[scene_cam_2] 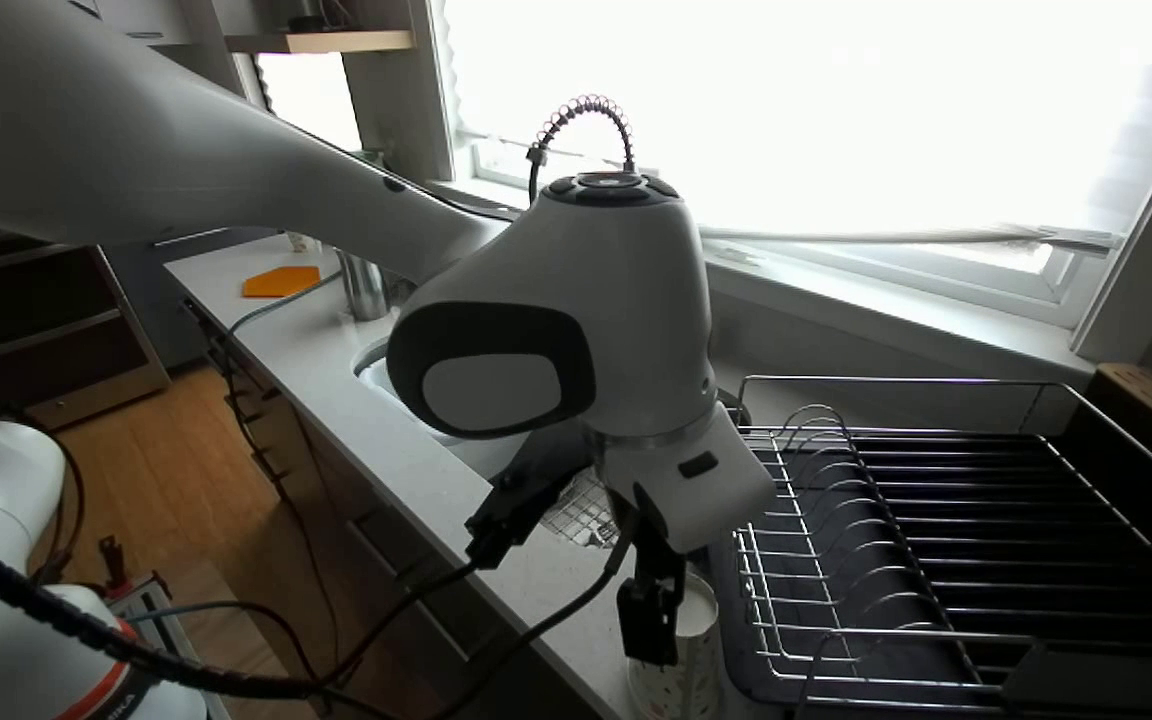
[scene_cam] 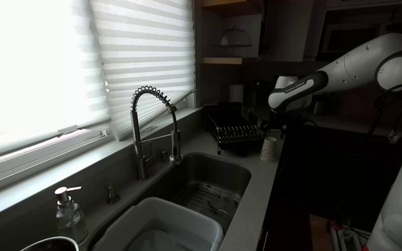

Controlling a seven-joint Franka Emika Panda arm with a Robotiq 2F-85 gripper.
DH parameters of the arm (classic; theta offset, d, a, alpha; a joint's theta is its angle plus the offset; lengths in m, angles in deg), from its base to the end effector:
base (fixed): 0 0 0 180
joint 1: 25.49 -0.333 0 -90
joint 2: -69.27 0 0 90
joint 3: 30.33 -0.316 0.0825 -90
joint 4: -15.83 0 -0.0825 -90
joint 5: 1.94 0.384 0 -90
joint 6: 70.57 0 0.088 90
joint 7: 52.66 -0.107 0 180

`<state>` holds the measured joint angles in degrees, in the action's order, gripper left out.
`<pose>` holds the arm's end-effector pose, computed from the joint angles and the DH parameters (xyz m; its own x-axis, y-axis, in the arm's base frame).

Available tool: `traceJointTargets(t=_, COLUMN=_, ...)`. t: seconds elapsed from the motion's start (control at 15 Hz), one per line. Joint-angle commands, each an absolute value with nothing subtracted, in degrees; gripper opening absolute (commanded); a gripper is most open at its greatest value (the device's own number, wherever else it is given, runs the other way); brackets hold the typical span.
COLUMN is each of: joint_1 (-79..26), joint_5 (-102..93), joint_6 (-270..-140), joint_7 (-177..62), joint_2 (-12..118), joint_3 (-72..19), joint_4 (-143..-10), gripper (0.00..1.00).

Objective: Place the coffee cup upright

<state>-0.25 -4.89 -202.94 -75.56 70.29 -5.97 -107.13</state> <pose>0.3568 -0.4218 0.4271 0.3214 -0.9299 0.1790 -0.9424 -0.3327 -0.0362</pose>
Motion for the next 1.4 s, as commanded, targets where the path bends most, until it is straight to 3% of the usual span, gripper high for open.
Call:
traceJointTargets(t=0.0, joint_1=-0.2, joint_5=-2.7, joint_6=-205.3, joint_7=-73.7, joint_2=68.1, joint_3=-5.6, joint_4=-106.5, gripper=1.00)
traceJointTargets(t=0.73, joint_1=-0.6, joint_5=0.6, joint_6=-207.5, joint_7=-73.0, joint_2=65.4, joint_3=-5.9, joint_4=-106.1, gripper=1.00)
traceJointTargets(t=0.87, joint_1=-0.8, joint_5=0.4, joint_6=-207.0, joint_7=-74.3, joint_2=65.3, joint_3=-5.9, joint_4=-105.9, gripper=0.74)
traceJointTargets(t=1.13, joint_1=-1.6, joint_5=-3.0, joint_6=-206.9, joint_7=-78.5, joint_2=66.0, joint_3=-6.1, joint_4=-105.7, gripper=0.43)
traceJointTargets(t=1.33, joint_1=-2.9, joint_5=-11.5, joint_6=-209.0, joint_7=-88.6, joint_2=67.4, joint_3=-6.2, joint_4=-107.0, gripper=0.42)
